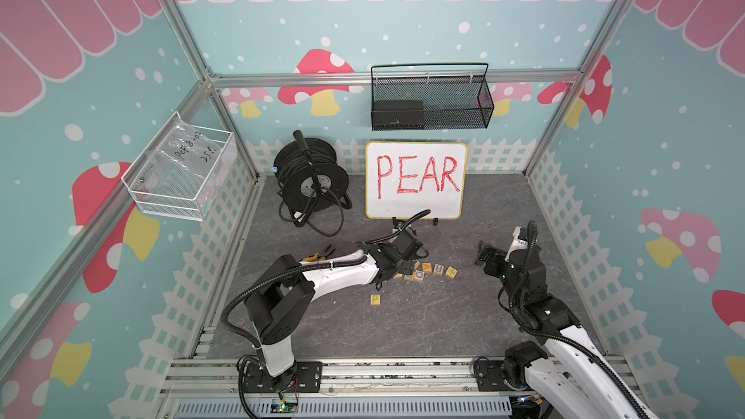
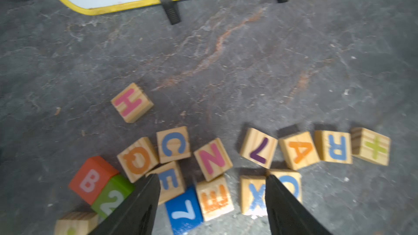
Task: Spell the uppercase word “pear” with letter blocks
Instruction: Move the letter block to the center of the board.
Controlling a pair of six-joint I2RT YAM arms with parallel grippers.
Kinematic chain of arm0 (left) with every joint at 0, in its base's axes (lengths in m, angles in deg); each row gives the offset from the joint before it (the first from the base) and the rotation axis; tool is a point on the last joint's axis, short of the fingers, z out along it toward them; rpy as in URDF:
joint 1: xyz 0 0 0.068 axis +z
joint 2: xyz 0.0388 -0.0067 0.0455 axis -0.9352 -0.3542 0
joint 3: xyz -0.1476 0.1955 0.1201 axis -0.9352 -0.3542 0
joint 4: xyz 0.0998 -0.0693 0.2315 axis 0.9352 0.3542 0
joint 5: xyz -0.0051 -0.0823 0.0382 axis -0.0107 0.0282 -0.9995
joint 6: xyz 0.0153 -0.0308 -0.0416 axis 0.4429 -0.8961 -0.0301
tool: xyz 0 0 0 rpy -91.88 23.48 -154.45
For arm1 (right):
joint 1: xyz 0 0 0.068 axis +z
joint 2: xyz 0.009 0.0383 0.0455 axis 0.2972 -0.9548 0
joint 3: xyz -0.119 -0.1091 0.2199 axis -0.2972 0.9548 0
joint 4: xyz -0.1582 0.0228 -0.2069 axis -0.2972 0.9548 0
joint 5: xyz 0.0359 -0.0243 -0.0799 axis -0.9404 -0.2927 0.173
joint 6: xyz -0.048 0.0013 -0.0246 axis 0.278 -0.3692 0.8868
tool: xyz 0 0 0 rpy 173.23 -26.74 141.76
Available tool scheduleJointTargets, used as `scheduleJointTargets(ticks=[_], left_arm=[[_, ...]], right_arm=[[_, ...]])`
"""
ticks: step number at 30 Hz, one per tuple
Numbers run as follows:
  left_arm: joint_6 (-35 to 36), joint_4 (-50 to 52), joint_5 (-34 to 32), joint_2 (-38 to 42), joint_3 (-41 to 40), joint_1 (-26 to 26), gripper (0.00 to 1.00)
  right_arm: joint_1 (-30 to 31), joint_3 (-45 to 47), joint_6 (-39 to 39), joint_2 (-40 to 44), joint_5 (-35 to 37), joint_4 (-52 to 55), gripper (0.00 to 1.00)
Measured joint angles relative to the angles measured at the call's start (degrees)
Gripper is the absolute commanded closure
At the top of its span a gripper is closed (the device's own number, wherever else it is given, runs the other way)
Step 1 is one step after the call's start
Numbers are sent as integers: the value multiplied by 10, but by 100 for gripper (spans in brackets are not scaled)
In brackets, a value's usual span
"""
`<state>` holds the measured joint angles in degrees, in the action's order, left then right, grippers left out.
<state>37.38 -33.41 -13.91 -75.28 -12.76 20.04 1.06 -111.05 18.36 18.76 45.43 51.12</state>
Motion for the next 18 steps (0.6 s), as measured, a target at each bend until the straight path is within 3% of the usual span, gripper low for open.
scheduleJointTargets(ticks=[5, 11, 18], left_arm=[[24, -2, 17, 21, -18, 23, 24], [59, -19, 85, 48, -60, 19, 24], [5, -19, 105, 48, -69, 3, 25]], right_arm=[[0, 0, 0, -8, -3, -1, 1], [0, 0, -1, -9, -4, -1, 1], [0, 0, -1, -16, -8, -4, 1]])
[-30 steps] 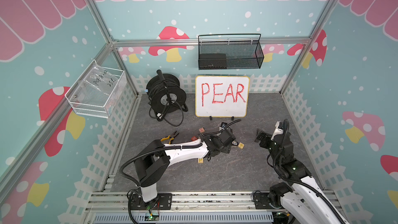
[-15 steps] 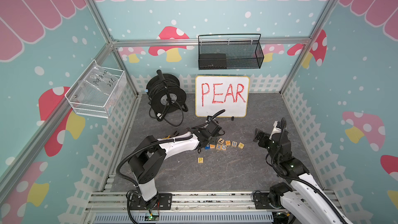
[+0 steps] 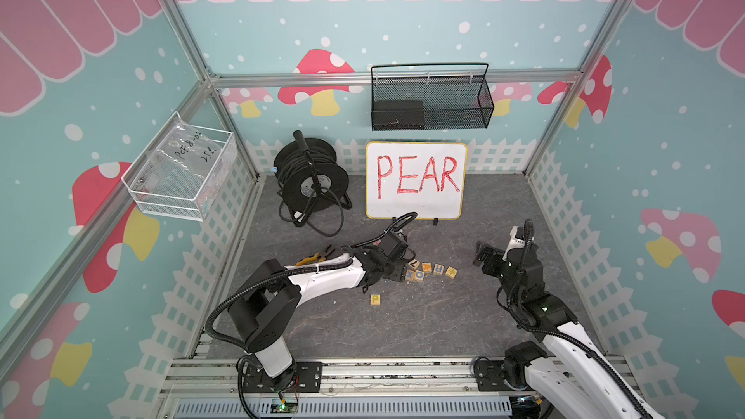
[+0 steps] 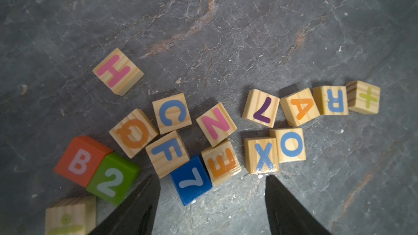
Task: Spell the uppercase word “pear” with letter blocks
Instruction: Move the letter block to the center of the board.
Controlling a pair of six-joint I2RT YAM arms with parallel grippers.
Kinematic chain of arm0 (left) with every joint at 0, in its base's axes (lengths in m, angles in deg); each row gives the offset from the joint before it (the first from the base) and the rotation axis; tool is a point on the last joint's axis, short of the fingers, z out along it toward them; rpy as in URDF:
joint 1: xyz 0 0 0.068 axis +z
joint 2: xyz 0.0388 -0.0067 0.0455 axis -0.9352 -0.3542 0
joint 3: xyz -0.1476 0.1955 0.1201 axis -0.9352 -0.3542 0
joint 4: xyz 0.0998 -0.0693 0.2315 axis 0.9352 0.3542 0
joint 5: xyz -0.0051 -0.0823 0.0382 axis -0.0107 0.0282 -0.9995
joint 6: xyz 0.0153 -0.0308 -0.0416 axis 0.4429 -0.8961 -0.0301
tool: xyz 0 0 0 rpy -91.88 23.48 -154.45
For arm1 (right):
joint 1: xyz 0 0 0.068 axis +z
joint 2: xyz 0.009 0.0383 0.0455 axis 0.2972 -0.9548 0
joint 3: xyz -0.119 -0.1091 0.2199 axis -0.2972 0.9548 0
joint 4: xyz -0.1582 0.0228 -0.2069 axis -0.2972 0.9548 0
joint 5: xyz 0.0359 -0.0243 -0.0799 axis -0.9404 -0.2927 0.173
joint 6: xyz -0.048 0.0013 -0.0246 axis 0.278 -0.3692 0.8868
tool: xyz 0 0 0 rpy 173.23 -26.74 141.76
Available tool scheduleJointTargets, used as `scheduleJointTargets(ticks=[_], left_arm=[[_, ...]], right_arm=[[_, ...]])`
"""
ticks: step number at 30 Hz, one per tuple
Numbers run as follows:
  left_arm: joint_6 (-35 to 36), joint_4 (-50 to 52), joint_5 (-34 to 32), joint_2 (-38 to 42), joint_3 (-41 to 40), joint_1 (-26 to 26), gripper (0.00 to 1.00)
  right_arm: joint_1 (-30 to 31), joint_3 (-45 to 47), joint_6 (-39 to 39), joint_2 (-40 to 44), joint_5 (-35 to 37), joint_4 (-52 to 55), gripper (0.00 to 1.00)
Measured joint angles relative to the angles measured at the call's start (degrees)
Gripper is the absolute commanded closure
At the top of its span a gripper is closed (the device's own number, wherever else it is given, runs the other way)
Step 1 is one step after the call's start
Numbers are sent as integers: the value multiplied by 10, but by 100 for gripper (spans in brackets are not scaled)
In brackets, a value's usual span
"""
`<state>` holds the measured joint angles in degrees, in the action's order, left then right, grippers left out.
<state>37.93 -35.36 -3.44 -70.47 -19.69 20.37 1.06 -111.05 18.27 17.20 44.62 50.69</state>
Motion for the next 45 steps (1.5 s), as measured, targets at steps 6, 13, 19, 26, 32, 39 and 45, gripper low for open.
scheduleJointTargets(ticks=[6, 13, 19, 26, 32, 39, 45], left_arm=[[-75, 1, -11, -1, 0, -31, 25], [-134, 7, -15, -12, 0, -51, 25], [-166, 7, -14, -20, 0, -51, 25], [-195, -3, 2, -36, 0, -51, 24], [-208, -14, 3, -51, 0, -51, 25], [-216, -34, 3, -68, 0, -48, 25], [-216, -59, 12, -70, -2, -28, 26]], right_arm=[[0, 0, 0, 6, -4, 0, 1], [0, 0, 0, 25, -4, 0, 1], [0, 0, 1, 37, -3, 0, 1], [0, 0, 1, 46, -2, 0, 1], [0, 2, 1, 54, 3, 1, 1], [0, 2, 1, 54, 10, 1, 1], [0, 2, 1, 55, 12, 3, 1]])
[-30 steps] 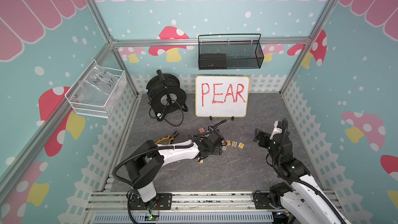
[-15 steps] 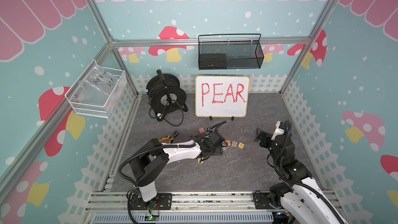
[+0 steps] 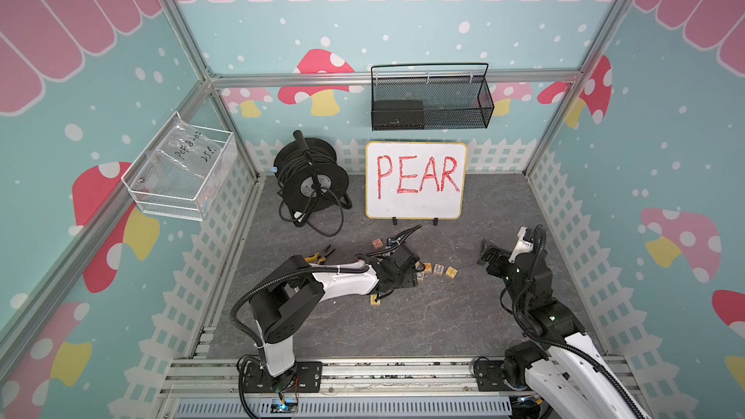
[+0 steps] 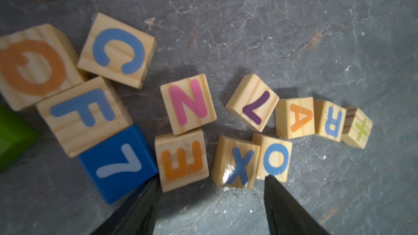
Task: Spell the uppercase word “pear” with letter blocks
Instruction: Move the letter block to the center of the board.
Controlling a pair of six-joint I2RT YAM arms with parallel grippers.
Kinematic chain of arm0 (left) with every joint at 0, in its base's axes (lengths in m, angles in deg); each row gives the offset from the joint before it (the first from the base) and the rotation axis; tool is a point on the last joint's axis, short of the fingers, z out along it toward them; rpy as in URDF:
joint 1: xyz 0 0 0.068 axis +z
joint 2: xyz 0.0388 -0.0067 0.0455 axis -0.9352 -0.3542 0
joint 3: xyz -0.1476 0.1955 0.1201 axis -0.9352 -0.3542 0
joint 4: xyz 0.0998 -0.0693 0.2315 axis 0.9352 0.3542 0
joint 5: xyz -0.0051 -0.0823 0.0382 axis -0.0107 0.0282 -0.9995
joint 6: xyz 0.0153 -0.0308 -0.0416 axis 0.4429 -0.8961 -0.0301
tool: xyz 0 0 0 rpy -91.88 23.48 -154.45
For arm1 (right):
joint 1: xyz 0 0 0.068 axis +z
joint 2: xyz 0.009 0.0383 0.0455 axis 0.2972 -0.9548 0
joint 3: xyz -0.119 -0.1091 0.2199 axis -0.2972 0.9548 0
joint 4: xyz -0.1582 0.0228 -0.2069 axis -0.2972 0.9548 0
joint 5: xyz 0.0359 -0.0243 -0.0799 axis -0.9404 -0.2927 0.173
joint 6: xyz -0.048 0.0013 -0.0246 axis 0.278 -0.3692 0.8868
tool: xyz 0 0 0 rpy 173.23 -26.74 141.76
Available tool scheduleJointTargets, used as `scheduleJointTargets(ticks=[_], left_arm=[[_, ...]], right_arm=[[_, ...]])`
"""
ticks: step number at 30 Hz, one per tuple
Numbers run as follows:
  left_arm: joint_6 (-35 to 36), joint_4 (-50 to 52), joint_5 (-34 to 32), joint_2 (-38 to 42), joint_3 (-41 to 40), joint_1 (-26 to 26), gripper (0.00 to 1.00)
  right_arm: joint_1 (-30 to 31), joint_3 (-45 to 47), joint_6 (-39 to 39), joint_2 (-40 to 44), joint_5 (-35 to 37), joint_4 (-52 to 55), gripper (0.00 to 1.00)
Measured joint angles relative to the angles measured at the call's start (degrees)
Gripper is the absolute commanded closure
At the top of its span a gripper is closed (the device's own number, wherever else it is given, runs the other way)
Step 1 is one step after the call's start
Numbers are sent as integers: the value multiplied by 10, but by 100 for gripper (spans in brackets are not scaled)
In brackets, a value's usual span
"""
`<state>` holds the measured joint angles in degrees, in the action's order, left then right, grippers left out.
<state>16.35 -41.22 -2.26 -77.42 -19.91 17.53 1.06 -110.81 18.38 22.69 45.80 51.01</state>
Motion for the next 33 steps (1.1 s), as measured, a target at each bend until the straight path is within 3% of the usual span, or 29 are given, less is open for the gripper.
scheduleJointTargets(ticks=[16, 33], left_arm=[[22, -18, 3, -7, -4, 18, 34], [56, 35, -56, -26, 31, 5, 44]], right_arm=[[0, 0, 0, 0, 8, 2, 1], [0, 1, 0, 0, 10, 2, 1]])
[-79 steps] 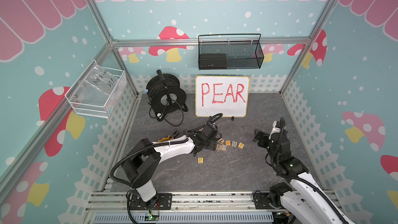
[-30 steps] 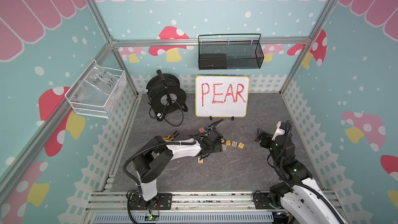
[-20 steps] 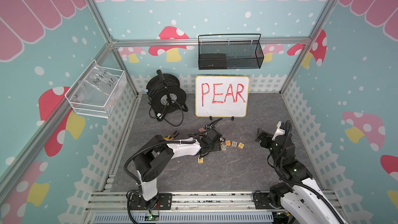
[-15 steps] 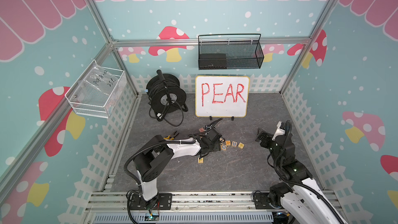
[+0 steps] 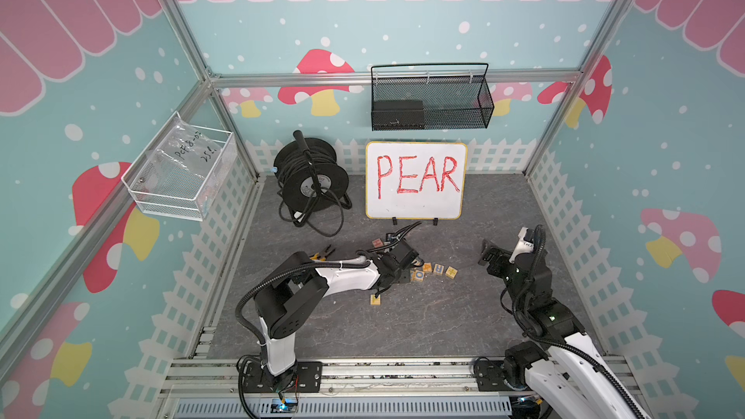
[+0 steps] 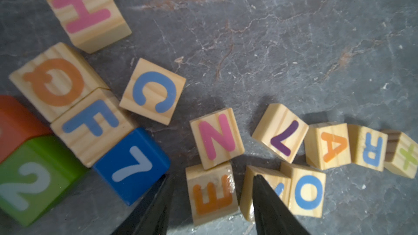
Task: Spell the uppercase word “pear” with letter blocks
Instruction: Move the letter block to the center of the board.
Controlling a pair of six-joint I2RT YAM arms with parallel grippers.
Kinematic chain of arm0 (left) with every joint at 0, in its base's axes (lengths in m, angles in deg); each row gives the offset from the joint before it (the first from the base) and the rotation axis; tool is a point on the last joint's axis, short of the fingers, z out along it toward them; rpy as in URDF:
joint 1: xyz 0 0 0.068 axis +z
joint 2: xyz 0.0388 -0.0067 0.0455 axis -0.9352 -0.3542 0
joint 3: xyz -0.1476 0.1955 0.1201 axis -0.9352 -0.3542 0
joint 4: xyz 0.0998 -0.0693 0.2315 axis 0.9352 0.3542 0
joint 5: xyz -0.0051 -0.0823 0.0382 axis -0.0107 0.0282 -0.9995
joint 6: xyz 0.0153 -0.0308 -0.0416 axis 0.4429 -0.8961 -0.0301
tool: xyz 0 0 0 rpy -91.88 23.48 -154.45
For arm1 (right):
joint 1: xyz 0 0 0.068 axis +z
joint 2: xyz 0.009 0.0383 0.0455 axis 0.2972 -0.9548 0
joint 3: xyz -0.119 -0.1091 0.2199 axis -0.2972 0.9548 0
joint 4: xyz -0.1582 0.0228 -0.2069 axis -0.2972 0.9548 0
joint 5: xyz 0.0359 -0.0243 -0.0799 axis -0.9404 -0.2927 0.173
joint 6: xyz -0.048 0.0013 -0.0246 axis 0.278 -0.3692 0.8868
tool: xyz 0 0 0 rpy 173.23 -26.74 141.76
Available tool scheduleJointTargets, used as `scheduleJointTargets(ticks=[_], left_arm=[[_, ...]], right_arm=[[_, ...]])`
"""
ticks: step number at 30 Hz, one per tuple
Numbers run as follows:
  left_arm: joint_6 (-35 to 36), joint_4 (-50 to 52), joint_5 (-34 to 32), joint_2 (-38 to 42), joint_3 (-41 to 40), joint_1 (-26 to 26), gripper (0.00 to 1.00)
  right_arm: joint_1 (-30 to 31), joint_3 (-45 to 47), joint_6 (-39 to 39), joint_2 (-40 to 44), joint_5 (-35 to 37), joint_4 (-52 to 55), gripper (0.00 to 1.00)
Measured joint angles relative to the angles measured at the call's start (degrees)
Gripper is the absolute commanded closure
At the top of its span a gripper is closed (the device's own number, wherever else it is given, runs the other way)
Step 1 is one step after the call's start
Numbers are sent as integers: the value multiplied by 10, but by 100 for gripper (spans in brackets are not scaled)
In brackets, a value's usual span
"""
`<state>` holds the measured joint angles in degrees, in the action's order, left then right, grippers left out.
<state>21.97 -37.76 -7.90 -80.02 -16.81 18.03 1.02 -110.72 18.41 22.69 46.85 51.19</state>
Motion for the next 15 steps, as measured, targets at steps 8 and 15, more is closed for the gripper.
scheduleJointTargets(ticks=[8, 15], left_arm=[[12, 22, -27, -14, 25, -18, 50], [15, 24, -31, -14, 25, -19, 51]], right_arm=[[0, 0, 0, 0, 1, 0, 1], [0, 2, 0, 0, 2, 0, 1]])
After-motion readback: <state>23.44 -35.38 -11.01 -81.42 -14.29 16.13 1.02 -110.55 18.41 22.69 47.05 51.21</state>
